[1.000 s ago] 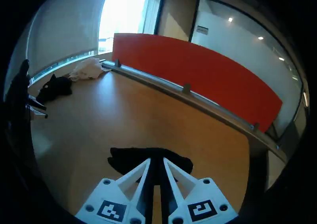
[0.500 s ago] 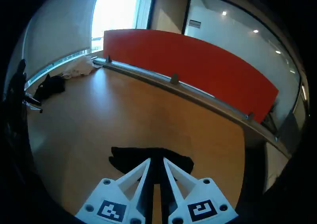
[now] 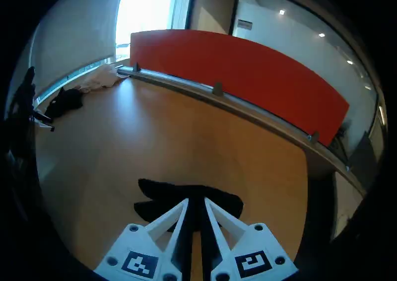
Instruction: Fold towel
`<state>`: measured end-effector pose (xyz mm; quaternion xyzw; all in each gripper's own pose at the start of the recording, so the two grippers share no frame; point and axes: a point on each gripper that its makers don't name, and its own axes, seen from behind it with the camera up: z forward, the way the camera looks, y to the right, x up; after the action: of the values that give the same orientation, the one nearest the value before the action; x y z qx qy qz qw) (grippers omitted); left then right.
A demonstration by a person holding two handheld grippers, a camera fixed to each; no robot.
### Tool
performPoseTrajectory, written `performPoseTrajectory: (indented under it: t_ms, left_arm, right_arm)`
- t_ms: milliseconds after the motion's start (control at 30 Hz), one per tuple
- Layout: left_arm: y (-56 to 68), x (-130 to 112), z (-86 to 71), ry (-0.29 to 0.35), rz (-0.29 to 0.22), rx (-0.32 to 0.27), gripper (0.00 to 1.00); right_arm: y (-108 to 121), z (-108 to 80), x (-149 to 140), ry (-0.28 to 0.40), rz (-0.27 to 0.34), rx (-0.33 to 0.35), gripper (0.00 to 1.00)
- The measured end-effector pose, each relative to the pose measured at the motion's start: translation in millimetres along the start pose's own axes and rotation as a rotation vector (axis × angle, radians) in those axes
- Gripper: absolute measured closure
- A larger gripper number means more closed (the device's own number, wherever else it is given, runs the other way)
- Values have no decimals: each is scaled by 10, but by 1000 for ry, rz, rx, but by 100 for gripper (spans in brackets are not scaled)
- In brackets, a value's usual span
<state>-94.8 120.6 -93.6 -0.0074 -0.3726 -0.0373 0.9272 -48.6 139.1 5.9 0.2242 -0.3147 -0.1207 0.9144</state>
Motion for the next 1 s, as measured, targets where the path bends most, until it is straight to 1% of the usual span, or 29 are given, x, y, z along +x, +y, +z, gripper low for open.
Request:
performPoseTrajectory:
  t_ms: [400,600,1000]
  left_arm:
    - [98,-9,-8,-1,15,-10,1]
    - [113,-17,-19,-1,16,-12,1]
    - [149,-40,-55,-2,29,-15,2]
  right_arm:
    - [75,-157,-536,-58,22,-22,93]
    - [119,-231,-864,-104,33,-44,93]
    - [120,-327,-1441,-182,84,-84,93]
